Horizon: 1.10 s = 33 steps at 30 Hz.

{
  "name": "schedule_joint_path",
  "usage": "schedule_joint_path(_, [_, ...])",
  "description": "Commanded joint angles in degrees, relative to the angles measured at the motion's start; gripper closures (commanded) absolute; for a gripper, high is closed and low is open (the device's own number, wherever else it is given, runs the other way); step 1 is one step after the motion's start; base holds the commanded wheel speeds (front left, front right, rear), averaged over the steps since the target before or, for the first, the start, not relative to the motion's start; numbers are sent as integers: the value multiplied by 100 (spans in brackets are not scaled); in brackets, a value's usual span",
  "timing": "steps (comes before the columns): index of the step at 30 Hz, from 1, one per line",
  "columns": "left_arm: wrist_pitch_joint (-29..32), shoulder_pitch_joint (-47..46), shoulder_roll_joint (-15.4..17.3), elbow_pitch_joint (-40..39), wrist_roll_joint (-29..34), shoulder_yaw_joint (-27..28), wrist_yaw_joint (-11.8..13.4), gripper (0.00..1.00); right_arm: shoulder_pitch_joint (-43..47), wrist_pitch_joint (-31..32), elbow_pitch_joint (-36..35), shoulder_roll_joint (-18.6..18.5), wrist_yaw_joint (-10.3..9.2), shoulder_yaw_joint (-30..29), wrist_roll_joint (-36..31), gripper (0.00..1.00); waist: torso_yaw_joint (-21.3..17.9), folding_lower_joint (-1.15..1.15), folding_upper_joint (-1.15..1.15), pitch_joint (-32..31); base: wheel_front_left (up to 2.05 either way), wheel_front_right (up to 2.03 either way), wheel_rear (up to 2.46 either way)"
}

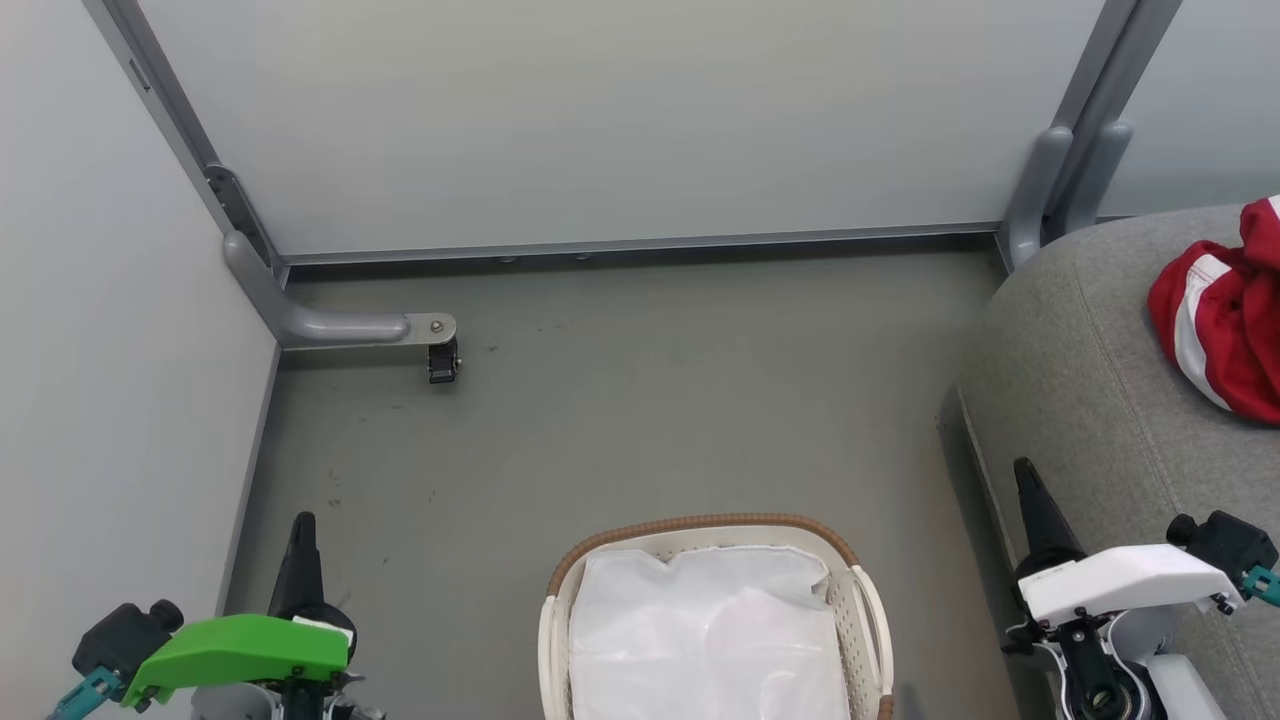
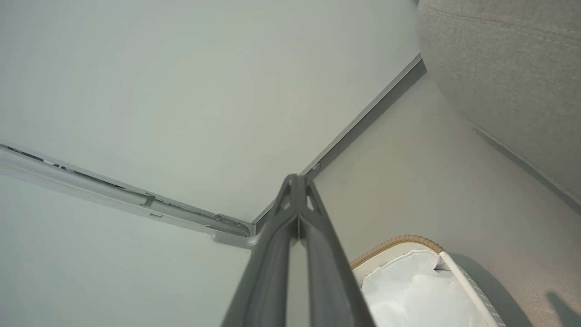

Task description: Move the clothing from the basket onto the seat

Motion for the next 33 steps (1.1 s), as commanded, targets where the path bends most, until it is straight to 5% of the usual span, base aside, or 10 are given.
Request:
schedule_joint_path(1, [50, -157, 22, -80, -149, 43, -46, 100, -9, 43, -90, -41, -2, -33, 171, 100, -1, 0, 21, -4, 0, 0, 0])
schedule_joint_path(33, [528, -236, 28, -234, -1743, 315, -100, 100, 91, 514, -312, -56, -3, -215, 1944, 100, -15, 0, 33, -89, 0, 0, 0])
